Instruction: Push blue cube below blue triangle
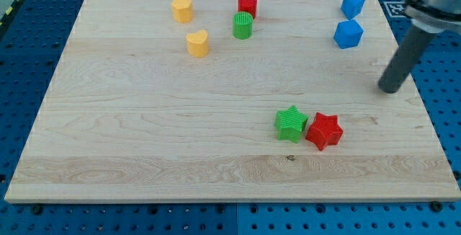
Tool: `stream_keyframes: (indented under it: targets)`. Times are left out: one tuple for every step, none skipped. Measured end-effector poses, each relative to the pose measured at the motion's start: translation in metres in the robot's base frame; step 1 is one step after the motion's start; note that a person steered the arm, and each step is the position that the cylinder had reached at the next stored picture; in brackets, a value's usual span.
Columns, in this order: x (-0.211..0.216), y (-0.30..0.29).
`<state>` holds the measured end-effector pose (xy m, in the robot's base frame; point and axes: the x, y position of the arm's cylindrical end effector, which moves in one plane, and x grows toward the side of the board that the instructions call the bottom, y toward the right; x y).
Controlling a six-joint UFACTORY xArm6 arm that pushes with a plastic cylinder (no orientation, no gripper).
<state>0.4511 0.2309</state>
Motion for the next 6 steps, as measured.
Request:
stream_keyframes:
  targets:
    - [-0.012, -0.046]
    - [-0.034, -0.054]
    - [-0.055, -0.054]
    - [-0.083, -0.054]
    - [-0.100, -0.054]
    - [-0.111, -0.054]
